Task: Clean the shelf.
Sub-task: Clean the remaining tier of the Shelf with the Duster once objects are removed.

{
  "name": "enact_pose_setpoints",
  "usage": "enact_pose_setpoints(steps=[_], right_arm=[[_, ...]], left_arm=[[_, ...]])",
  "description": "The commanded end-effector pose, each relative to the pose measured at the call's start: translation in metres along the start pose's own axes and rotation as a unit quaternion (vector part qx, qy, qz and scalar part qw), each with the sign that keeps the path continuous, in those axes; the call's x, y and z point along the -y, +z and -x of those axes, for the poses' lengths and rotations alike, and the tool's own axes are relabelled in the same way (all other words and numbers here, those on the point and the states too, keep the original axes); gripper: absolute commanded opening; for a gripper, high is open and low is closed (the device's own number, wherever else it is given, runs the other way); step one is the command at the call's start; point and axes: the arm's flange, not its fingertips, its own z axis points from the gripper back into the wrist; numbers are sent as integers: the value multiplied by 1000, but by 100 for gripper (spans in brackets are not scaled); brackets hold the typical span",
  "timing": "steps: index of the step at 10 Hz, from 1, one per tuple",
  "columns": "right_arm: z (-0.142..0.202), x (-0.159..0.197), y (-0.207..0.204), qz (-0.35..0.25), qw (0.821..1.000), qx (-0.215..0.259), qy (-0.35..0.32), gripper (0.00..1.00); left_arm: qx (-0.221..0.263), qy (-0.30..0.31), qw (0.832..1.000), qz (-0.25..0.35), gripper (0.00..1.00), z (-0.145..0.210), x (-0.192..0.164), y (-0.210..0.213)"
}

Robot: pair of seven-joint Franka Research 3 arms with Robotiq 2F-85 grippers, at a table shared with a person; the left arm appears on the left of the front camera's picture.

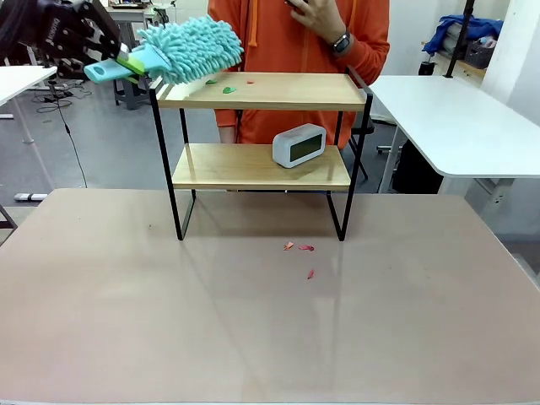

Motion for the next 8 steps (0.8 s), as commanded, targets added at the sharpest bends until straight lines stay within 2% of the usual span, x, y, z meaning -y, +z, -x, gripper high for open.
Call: enact_pose_setpoints(steps=[1,3,5,6,8], right_arm=[[-1,-2,1,-12,1000,9,12,100],[-1,-2,1,-12,1000,9,12,100],[-1,-2,1,-12,1000,9,12,100],[-1,-2,1,-12,1000,9,12,100],[-1,-2,1,-12,1000,9,12,100]], left_arm=[[-15,0,1000,-22,0,5,5,-6],[2,9,999,-47,0,3,3,-16],[7,17,999,-42,0,-2,1,-18],[-8,21,999,-35,0,-3,-1,-21],[-80,5,997,-4,0,1,0,-21]])
